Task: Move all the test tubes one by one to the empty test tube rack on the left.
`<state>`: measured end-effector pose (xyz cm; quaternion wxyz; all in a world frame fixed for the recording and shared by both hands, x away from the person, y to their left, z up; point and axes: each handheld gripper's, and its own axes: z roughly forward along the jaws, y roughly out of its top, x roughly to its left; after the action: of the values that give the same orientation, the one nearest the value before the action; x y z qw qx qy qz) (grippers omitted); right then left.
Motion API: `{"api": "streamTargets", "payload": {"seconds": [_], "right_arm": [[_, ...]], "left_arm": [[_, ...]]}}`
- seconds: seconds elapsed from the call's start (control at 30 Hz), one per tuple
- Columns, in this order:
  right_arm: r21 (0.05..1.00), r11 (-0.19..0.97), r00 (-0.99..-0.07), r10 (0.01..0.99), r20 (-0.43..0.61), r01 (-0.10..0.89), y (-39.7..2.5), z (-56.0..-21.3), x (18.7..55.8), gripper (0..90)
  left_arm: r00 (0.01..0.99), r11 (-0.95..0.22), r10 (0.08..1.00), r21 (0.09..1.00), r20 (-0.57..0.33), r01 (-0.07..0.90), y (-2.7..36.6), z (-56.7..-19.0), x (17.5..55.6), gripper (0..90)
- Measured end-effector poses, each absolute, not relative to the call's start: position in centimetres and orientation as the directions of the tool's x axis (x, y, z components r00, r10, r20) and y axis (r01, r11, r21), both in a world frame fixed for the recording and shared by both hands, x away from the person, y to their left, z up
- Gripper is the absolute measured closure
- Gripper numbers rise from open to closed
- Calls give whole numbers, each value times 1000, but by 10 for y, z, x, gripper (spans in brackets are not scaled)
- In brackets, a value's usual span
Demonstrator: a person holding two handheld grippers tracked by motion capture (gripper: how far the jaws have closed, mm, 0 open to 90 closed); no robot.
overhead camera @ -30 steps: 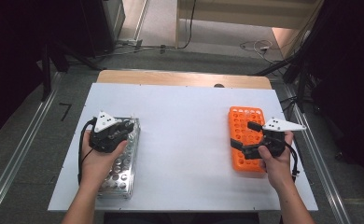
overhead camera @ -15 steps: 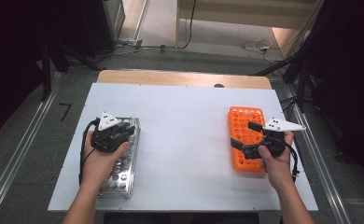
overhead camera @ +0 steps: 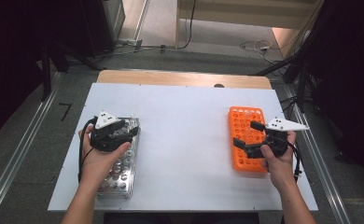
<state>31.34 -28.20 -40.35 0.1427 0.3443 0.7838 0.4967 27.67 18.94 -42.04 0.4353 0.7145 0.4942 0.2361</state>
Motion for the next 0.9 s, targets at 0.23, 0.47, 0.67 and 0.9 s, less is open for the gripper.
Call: {"api": "streamTargets", "payload": {"seconds": [0.23,0.47,0.67,0.9], "right_arm": [[880,256,-710,694,122,401,-288,-403,315,0],[877,242,-693,709,132,414,-297,-405,318,0],[872,234,-677,722,141,430,-304,-409,322,0],[854,235,-661,734,157,464,-309,-420,327,39]], "left_arm": [[438,-72,885,885,-156,461,188,-409,271,173],[493,-57,851,901,-182,431,182,-401,267,71],[545,-55,815,911,-195,409,176,-397,263,0],[583,-69,790,916,-191,394,164,-395,261,0]]}}
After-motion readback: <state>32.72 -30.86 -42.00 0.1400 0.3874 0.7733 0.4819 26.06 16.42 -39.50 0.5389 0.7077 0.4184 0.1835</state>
